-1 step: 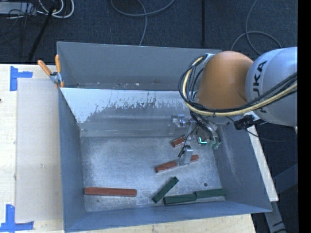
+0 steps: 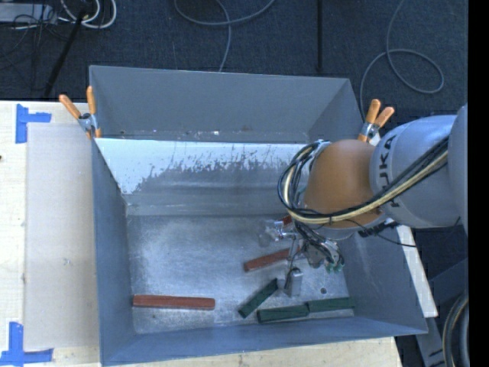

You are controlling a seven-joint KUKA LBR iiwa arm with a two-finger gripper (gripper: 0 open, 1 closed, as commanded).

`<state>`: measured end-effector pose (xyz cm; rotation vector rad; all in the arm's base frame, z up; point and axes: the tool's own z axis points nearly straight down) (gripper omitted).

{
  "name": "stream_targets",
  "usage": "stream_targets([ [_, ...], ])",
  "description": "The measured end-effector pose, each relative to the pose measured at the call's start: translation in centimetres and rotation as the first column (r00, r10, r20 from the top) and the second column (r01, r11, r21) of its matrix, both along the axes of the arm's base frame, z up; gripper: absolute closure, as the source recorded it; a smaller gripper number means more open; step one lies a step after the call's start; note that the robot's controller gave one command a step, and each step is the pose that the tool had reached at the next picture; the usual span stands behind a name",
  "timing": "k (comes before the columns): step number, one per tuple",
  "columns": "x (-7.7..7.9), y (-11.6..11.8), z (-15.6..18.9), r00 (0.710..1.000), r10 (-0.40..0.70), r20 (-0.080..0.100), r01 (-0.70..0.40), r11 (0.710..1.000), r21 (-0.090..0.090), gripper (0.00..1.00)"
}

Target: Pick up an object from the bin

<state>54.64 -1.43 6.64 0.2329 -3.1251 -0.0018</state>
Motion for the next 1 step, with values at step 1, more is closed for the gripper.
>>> stream_targets([
  [1,-1.06,0.88,3.44,0.998,-0.059,0.009,0.059,0.998,0.0,0.0],
])
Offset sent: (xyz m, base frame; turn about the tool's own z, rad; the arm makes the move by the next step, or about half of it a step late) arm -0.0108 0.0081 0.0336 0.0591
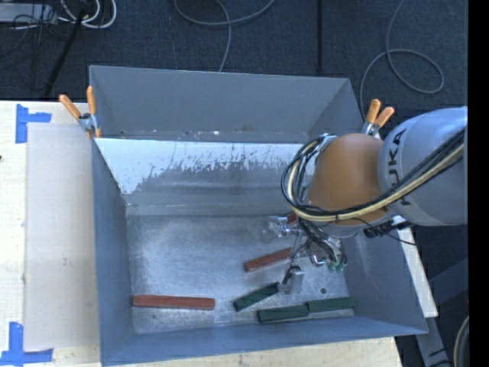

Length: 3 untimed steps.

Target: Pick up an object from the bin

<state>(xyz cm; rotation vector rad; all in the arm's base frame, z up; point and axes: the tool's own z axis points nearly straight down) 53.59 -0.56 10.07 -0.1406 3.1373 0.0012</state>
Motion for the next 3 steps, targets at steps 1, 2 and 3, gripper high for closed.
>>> stream_targets([
  [1,0.5,-1.2,-0.1,0.997,-0.079,-0.001,0.079,0.997,0.0,0.0],
  [2,0.4,-0.6,-3.2,0.994,-0.105,-0.006,0.105,0.995,-0.001,0.0],
  [3,0.5,-0.7,-3.2,0.995,-0.104,-0.003,0.104,0.995,-0.001,0.0],
])
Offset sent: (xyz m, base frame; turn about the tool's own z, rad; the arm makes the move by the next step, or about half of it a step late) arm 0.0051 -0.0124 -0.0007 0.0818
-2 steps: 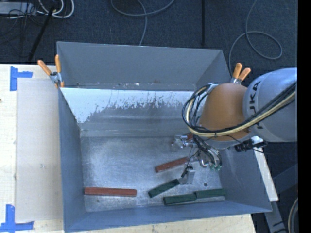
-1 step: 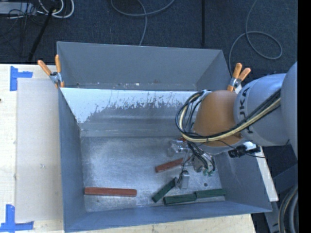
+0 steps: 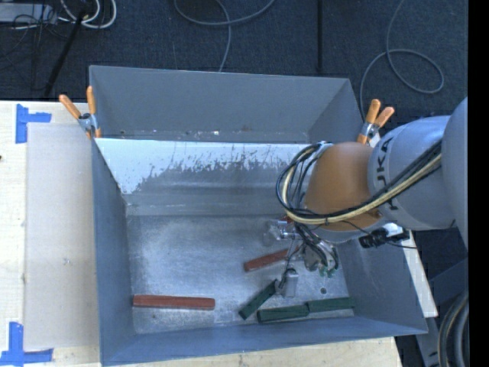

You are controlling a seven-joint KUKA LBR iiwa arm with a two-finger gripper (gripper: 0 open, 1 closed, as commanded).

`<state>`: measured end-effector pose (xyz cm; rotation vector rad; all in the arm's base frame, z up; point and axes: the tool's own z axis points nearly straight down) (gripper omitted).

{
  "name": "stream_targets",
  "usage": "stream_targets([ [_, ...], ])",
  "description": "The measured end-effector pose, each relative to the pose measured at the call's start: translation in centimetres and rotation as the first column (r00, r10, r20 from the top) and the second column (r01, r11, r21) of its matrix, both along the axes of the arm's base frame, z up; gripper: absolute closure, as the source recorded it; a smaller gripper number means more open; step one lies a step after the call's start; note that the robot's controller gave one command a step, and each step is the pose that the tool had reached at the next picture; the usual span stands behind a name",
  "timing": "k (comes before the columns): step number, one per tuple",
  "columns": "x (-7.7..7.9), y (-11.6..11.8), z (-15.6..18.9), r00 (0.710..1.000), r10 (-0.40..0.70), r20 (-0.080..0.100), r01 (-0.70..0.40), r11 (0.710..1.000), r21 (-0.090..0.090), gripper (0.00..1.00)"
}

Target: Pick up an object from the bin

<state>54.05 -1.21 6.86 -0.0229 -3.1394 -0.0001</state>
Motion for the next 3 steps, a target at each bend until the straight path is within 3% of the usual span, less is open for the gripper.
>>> stream_targets([
  [1,0.1,0.0,0.3,1.0,0.0,0.002,0.0,1.0,0.0,1.0],
  [2,0.2,0.0,3.1,1.0,0.001,0.004,-0.001,1.0,0.0,1.0],
  [3,0.3,0.0,9.2,1.0,0.001,0.008,-0.001,1.0,0.0,1.0],
])
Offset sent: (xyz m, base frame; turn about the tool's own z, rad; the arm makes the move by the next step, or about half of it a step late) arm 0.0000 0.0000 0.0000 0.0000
